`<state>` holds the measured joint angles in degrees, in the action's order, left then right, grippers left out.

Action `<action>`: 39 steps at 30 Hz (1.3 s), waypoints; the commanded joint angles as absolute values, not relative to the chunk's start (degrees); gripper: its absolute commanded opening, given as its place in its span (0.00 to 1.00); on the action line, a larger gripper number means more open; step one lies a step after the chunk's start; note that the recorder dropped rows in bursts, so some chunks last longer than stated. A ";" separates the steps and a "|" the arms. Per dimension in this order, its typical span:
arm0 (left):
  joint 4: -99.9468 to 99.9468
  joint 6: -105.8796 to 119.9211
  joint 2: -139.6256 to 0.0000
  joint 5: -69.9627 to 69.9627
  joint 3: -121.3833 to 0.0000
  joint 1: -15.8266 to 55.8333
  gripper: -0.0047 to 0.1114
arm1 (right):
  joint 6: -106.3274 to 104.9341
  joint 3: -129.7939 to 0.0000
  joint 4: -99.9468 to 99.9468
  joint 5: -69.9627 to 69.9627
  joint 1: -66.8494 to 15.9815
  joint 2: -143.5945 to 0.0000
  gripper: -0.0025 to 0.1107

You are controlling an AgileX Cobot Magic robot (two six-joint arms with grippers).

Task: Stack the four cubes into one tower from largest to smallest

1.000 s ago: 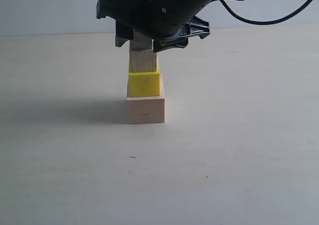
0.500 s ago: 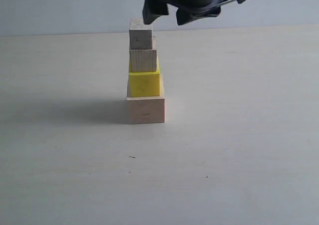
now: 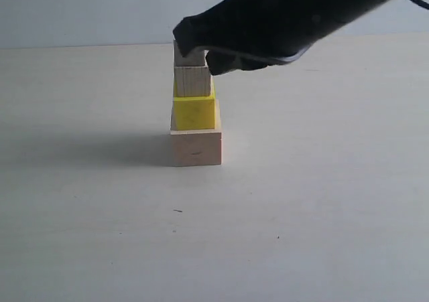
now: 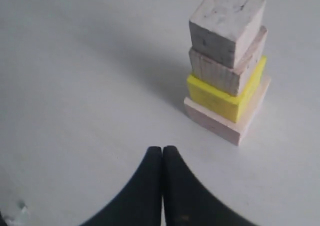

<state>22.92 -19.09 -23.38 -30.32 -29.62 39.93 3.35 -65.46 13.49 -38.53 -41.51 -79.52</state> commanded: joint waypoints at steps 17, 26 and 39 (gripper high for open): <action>26.19 -19.70 -23.07 -29.95 -28.53 39.91 0.04 | 1.57 -25.52 16.37 -13.55 -41.30 -40.11 0.02; 26.76 -19.70 -23.07 -26.94 -24.01 39.91 0.04 | 1.49 -25.52 17.80 -22.99 -41.30 -34.08 0.02; 29.70 -19.70 -23.07 -26.28 -23.52 39.91 0.04 | 1.49 -25.52 14.35 -27.72 -41.30 -34.08 0.02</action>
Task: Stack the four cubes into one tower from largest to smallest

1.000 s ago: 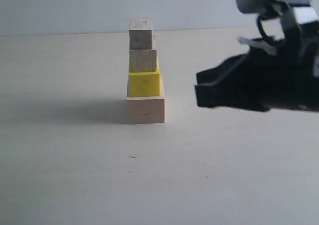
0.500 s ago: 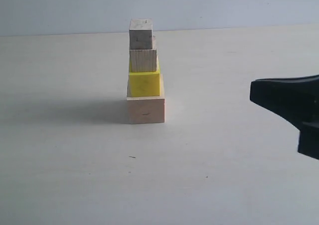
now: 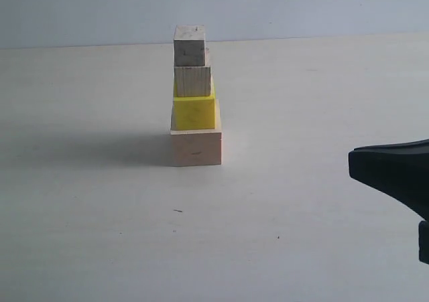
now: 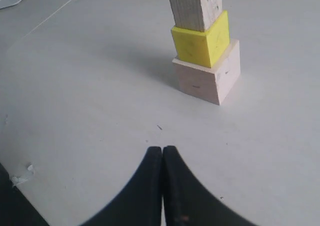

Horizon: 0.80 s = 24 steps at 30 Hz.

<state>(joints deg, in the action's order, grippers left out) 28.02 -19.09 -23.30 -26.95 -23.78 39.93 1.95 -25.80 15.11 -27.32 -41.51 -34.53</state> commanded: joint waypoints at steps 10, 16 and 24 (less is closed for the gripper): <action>30.22 -19.70 -23.07 -26.07 -23.52 39.91 0.04 | 1.49 -25.52 14.35 -27.72 -41.30 -34.08 0.02; 30.22 -19.70 -23.07 -26.07 -23.52 39.91 0.04 | 1.70 -25.52 14.99 -27.69 -41.30 -34.08 0.02; 30.22 -19.70 -23.07 -26.07 -23.52 39.91 0.04 | 1.55 -25.52 14.99 -27.69 -41.30 -34.08 0.02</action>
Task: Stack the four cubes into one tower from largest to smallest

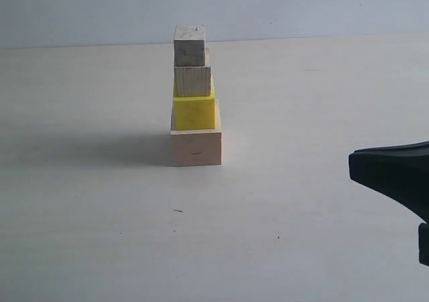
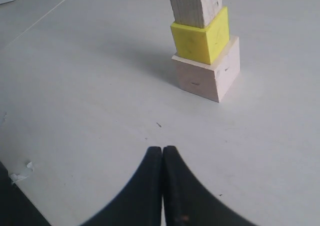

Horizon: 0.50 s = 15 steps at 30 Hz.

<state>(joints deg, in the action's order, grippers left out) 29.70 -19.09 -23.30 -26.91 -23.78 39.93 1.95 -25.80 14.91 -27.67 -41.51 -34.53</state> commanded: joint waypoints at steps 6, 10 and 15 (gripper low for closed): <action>30.89 -19.70 -23.07 -25.18 -23.52 39.91 0.04 | 1.68 -25.52 14.99 -27.57 -41.30 -34.08 0.02; 31.01 -19.70 -23.07 -25.18 -23.52 39.91 0.04 | 1.68 -25.52 14.99 -27.57 -41.30 -34.08 0.02; 30.77 -19.70 -23.07 -25.84 -23.52 39.91 0.04 | 1.54 -25.52 14.99 -27.57 -41.30 -34.08 0.02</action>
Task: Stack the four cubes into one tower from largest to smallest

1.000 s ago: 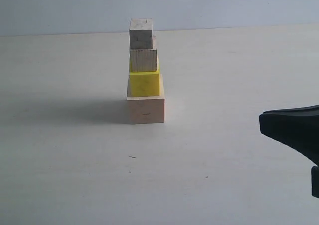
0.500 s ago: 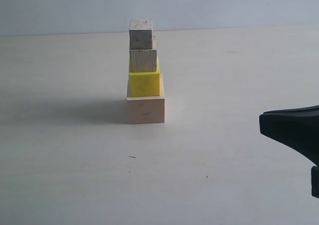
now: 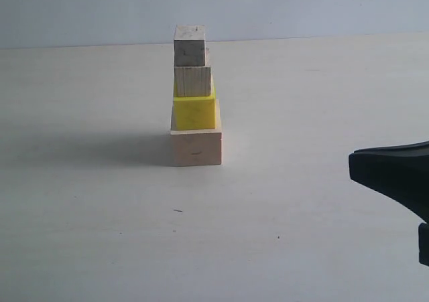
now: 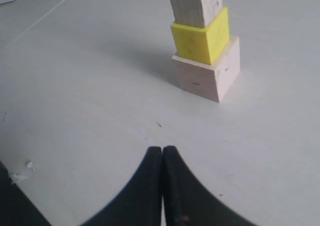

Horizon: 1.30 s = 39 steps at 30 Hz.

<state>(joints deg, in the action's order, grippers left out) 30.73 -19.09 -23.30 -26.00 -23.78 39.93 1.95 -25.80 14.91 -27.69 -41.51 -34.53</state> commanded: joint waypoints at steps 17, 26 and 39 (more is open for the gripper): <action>30.54 -19.70 -18.74 -27.42 -23.52 28.12 0.04 | 1.64 -25.52 14.99 -27.57 -41.30 -34.08 0.02; 30.77 -19.83 -5.14 -27.81 -23.52 2.47 0.04 | 1.64 -25.52 14.99 -27.57 -41.30 -34.08 0.02; 15.73 -20.17 0.00 -27.84 -23.52 -3.42 0.04 | 1.64 -25.52 14.99 -27.57 -41.30 -34.08 0.02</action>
<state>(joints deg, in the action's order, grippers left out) 19.11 -19.72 -0.16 -27.57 -23.78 -3.33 1.95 -25.80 15.01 -27.69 -41.51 -34.53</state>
